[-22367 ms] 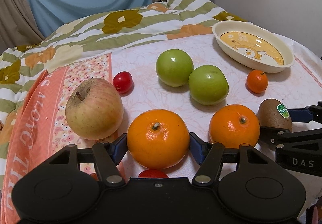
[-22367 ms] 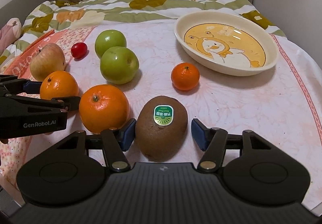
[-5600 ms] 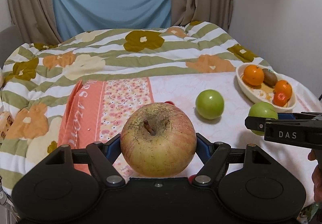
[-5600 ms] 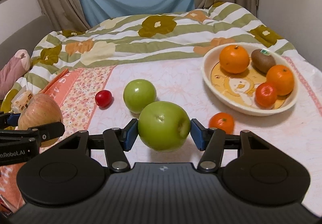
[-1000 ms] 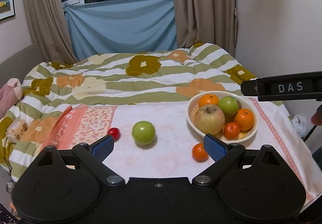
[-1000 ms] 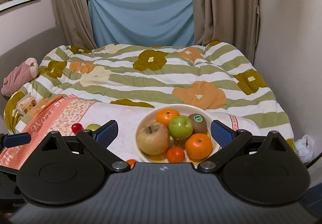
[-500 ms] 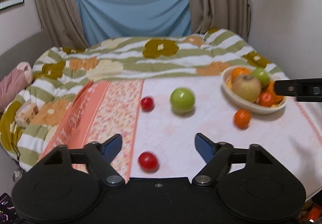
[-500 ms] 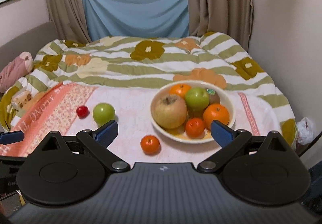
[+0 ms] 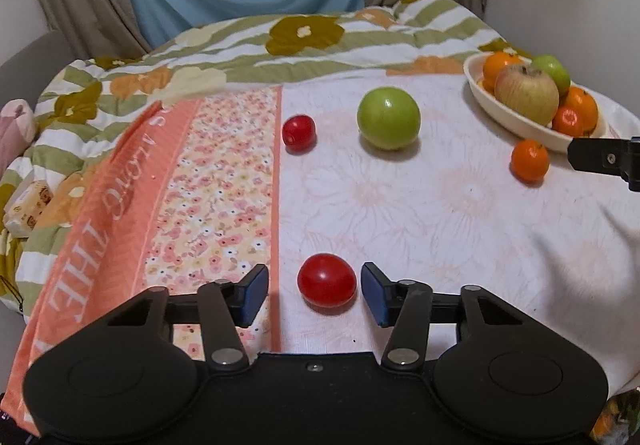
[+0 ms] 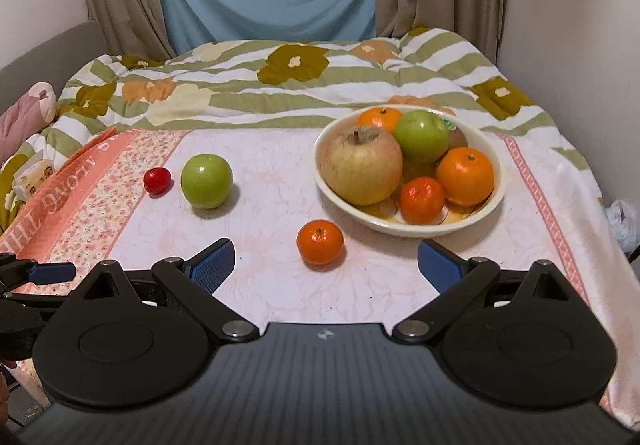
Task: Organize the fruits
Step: 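Grasp a red cherry tomato with the left tool while the right tool grasps the mandarin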
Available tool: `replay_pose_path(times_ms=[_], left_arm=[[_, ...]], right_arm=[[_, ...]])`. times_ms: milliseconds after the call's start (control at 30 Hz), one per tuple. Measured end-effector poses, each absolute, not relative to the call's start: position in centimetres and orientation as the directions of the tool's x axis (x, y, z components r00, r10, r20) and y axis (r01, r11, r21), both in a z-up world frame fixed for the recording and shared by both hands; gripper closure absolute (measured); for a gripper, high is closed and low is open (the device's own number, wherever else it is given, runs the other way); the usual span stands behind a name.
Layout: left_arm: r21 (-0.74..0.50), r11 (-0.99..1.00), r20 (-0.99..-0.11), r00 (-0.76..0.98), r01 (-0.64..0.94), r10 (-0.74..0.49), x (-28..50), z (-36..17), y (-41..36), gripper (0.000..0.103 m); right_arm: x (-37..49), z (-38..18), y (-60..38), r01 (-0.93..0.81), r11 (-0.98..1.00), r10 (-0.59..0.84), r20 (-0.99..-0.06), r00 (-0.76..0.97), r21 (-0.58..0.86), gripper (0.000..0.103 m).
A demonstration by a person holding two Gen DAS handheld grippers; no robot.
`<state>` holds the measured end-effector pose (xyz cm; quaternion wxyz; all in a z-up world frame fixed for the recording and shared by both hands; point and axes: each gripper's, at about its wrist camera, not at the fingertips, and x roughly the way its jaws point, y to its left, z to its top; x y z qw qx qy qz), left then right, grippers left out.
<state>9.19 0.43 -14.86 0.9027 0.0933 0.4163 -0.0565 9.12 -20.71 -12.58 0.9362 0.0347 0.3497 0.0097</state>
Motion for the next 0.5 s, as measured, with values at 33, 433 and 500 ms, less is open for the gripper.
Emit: replay_pose_path(times_ms=[33, 433, 500], left_arm=[[0.123, 0.975, -0.765, 0.644, 0.183, -0.024, 9.4, -15.0, 0.4, 0.049], [0.100, 0.967, -0.788, 0.612, 0.235, -0.068, 10.1, -15.8, 0.3, 0.065], [0.102, 0.966, -0.787, 0.613, 0.238, -0.068, 10.1, -15.8, 0.3, 0.065]], right_arm=[[9.3, -12.8, -20.7, 0.008, 0.997, 0.044, -0.658, 0.752, 0.075, 0.000], [11.1, -14.3, -20.5, 0.023, 0.996, 0.041, -0.687, 0.725, 0.085, 0.000], [11.5, -14.5, -20.5, 0.025, 0.996, 0.043, -0.690, 0.722, 0.088, 0.000]])
